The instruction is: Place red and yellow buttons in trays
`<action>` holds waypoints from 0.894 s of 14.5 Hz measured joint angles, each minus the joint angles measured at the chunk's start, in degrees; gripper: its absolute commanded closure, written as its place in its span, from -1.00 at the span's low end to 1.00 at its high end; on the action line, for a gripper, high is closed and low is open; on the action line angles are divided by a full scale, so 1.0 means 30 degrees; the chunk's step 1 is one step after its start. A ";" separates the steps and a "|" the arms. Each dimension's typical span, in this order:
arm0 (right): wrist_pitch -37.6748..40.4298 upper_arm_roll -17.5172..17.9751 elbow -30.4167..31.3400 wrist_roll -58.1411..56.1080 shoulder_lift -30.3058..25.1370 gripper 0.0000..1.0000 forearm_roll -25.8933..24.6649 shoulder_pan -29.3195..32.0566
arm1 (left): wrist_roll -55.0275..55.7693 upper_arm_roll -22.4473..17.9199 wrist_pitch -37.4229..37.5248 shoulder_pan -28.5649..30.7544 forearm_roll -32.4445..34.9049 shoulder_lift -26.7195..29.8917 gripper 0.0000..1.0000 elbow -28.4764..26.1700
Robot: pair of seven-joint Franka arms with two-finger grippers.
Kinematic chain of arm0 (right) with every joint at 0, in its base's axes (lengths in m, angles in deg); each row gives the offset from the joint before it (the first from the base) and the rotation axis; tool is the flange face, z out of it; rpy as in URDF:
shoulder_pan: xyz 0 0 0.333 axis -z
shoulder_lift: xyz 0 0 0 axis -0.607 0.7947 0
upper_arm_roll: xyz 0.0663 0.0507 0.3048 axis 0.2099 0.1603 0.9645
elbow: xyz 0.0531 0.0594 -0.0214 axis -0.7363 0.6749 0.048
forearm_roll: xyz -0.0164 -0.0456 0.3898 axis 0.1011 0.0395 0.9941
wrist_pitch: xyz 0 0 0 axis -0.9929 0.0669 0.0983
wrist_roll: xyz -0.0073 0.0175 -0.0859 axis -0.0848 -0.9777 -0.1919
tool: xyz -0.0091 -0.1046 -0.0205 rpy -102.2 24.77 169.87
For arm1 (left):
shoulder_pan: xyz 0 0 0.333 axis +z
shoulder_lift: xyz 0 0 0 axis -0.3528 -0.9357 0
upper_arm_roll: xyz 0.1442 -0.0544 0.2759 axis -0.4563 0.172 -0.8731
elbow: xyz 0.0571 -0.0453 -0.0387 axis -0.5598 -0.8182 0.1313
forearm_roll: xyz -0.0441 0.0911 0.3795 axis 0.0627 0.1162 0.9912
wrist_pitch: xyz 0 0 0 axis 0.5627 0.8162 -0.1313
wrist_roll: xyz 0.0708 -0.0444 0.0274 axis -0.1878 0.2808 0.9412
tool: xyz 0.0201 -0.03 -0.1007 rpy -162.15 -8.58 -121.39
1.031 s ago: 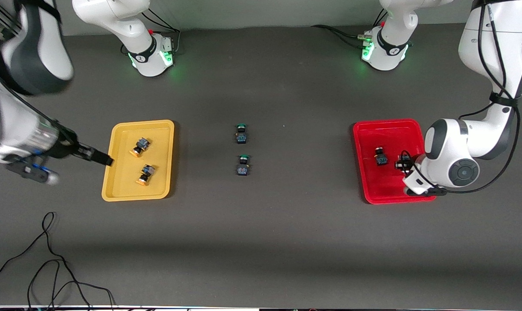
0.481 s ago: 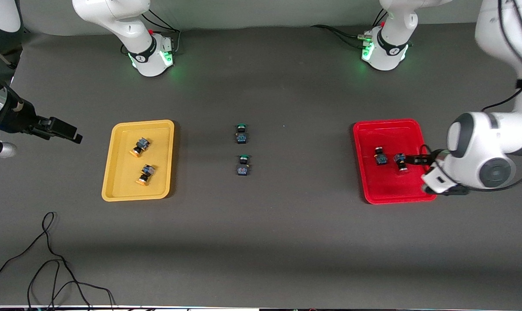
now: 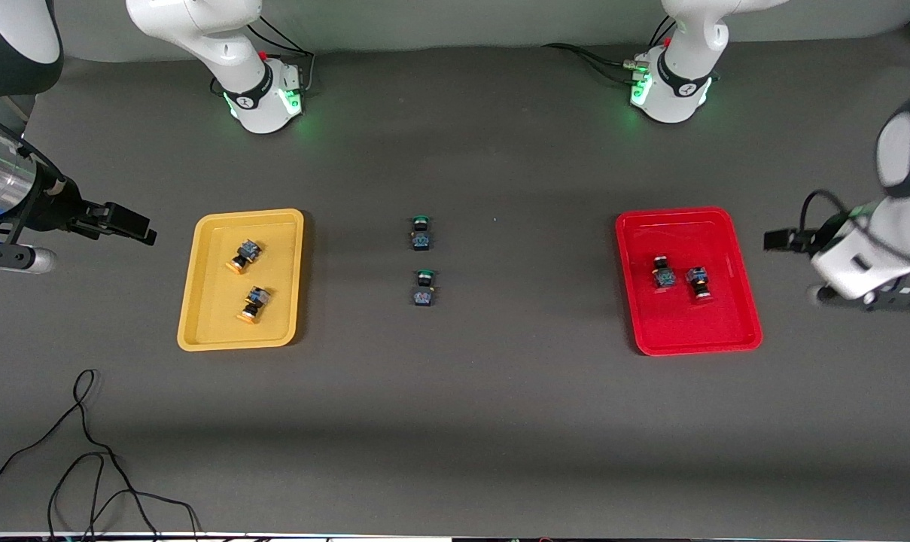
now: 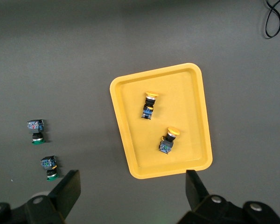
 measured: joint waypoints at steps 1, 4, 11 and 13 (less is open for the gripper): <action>-0.0036 0.0000 -0.0001 -0.0002 -0.0020 -1.00 -0.0003 0.0007 | -0.0258 0.0043 0.0194 -0.0002 -0.0047 0.0587 -1.00 -0.0008; -0.0134 -0.0001 -0.0003 -0.0706 -0.0086 -1.00 -0.0138 0.0032 | -0.0574 0.0170 0.0382 -0.0171 -0.0588 0.1869 -1.00 -0.0027; -0.0138 0.0011 -0.0011 -0.1209 -0.0091 -1.00 -0.0644 0.0040 | -0.0534 -0.1436 0.0392 -0.2913 -0.1192 0.2414 -1.00 0.0139; -0.0184 0.0016 -0.0015 -0.1218 -0.0091 -1.00 -0.0648 0.0040 | -0.0534 -0.1490 0.0392 -0.2914 -0.1194 0.2484 -1.00 0.0178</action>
